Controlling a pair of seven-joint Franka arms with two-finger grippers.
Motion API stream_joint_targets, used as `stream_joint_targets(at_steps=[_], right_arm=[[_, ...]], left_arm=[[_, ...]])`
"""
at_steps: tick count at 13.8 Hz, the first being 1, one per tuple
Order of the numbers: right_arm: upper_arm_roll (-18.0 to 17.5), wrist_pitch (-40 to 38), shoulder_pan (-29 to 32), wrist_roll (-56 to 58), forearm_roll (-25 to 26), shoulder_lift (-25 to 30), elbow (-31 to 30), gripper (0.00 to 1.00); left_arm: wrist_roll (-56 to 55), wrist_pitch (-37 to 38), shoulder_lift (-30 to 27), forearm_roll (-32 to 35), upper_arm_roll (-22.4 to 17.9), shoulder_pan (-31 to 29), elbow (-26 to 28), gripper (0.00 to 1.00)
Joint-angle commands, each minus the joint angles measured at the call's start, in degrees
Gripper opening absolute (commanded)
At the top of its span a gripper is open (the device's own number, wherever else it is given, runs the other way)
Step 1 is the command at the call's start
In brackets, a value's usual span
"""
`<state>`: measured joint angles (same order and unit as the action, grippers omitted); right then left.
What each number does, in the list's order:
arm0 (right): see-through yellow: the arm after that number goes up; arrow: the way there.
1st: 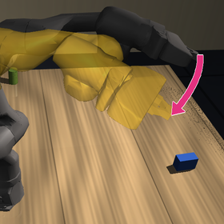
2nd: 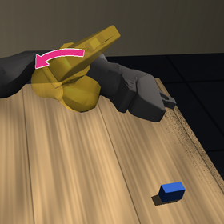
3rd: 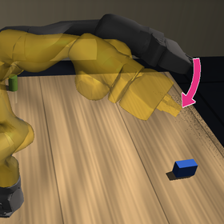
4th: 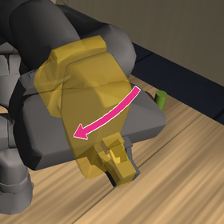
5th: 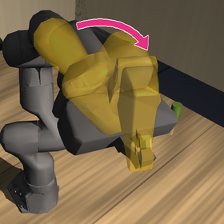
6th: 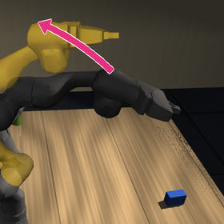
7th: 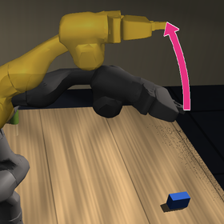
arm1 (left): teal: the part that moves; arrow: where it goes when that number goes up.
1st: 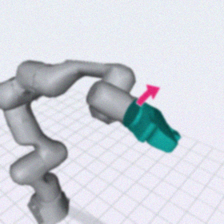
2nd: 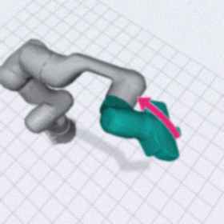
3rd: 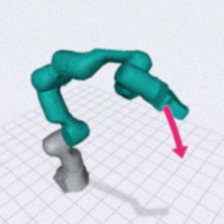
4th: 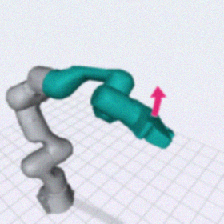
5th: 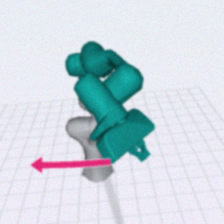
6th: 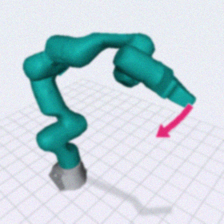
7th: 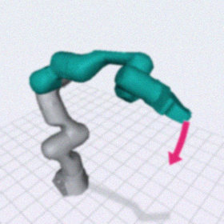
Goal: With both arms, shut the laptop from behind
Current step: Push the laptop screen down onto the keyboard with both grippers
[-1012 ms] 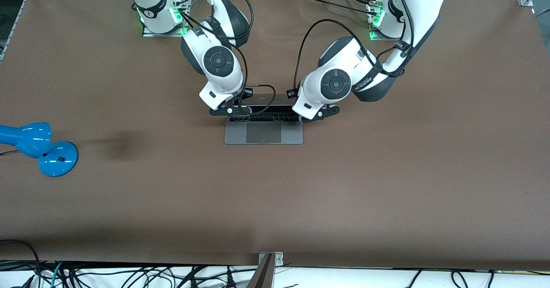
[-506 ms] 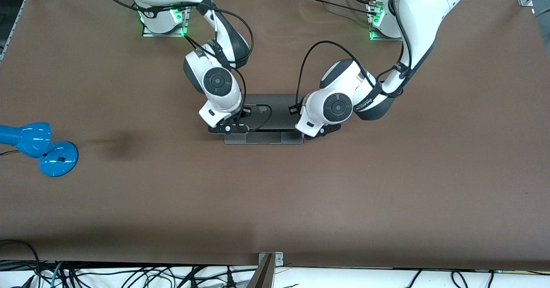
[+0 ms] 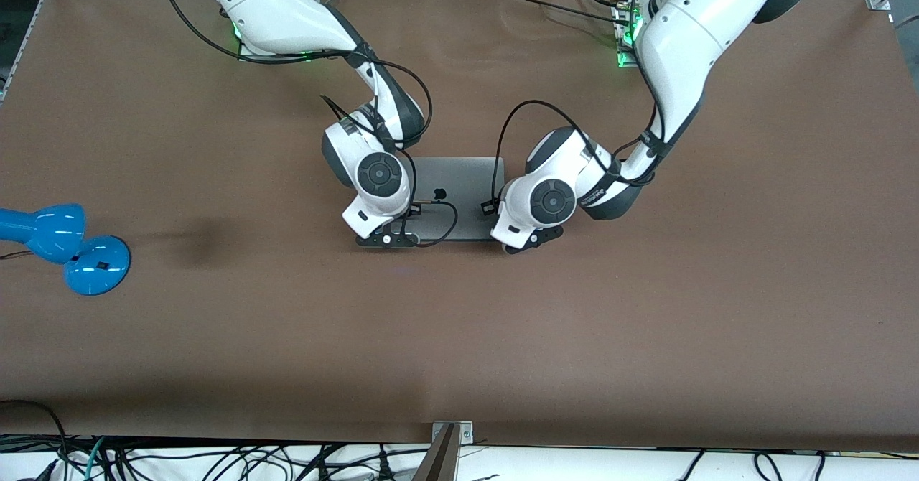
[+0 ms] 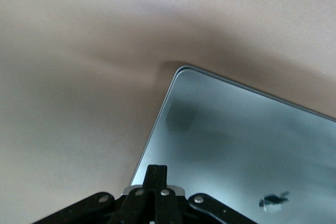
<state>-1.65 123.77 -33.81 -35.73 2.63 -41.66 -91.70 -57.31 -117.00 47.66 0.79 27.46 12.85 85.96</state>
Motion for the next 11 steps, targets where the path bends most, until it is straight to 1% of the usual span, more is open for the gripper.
stream_joint_targets(at_steps=[1, 5, 6, 7, 9, 10, 11], right_arm=[[-0.1, 1.6, 0.1, -0.9, 1.4, -1.7, 1.5, 0.0], [0.3, 0.3, 0.3, 0.0, 0.8, -1.1, 5.2, 0.0], [0.4, -0.5, 1.0, 0.2, 0.7, -0.7, 6.5, 0.38], [0.4, -1.2, 1.3, -0.3, 1.1, -0.5, 7.1, 0.99], [0.9, -2.4, 1.6, 0.0, 0.9, 1.7, 7.1, 1.0], [1.7, -3.1, 1.7, 0.3, 0.8, 2.8, 7.1, 1.0], [2.3, -3.9, 1.9, 0.5, 0.7, 3.8, 7.1, 1.0]], left_arm=[[-1.3, 0.5, 3.7, 1.6, -1.3, 2.6, -5.3, 0.0], [-1.2, -1.1, 4.6, 1.8, -1.9, 2.7, -5.3, 0.0], [-1.2, -1.1, 4.6, 1.8, -1.9, 2.7, -5.3, 0.0], [-1.2, -1.1, 4.5, 1.8, -1.9, 2.7, -5.3, 0.0], [-1.2, -1.1, 4.1, 1.8, -1.9, 2.6, -5.3, 0.0], [-1.2, -1.0, 3.7, 2.0, -1.9, 1.9, -5.4, 0.15], [-0.6, -0.4, 2.4, 2.1, -1.8, 1.3, -5.1, 0.87]])
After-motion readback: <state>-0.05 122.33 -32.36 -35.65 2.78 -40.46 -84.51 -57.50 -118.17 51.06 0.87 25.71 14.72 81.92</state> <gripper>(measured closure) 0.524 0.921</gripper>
